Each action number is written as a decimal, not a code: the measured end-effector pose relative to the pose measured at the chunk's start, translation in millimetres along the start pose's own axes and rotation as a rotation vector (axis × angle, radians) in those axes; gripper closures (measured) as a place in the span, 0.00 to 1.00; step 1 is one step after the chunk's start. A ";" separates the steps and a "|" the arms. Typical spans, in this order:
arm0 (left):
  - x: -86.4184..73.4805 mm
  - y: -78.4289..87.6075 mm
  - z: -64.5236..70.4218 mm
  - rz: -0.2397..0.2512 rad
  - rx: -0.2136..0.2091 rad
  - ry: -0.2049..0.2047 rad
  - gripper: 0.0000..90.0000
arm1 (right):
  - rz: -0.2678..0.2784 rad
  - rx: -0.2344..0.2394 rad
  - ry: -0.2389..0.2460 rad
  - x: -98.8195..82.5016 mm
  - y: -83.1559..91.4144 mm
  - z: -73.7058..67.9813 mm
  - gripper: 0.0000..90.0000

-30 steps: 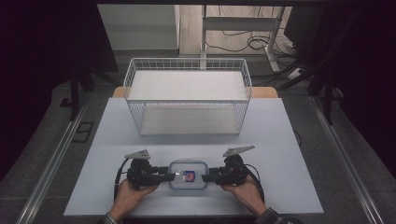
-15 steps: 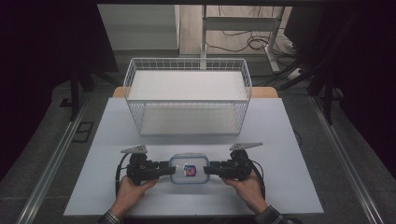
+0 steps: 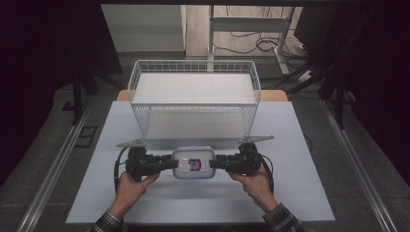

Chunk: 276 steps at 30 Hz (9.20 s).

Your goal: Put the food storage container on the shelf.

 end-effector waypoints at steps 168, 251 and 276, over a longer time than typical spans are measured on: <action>87.7 2.9 1.9 -0.028 0.293 -0.404 0.02 | 0.123 -0.360 0.371 111.2 0.2 4.6 0.05; -61.0 3.6 5.2 -0.169 0.396 -0.378 0.02 | -0.031 -0.379 0.449 -41.2 3.0 9.0 0.01; -82.6 50.6 -0.9 -0.148 0.468 -0.311 0.02 | -0.003 -0.451 0.414 -56.7 43.1 24.7 0.01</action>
Point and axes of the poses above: each handheld gripper's, and its own axes: y roughly backward along the jaws, x roughly out of its top, z roughly to its right, the point moved 8 cm from there along -y, roughly forward along the jaws, and after that the axes turned 7 degrees about -x, right-handed, at the moved point
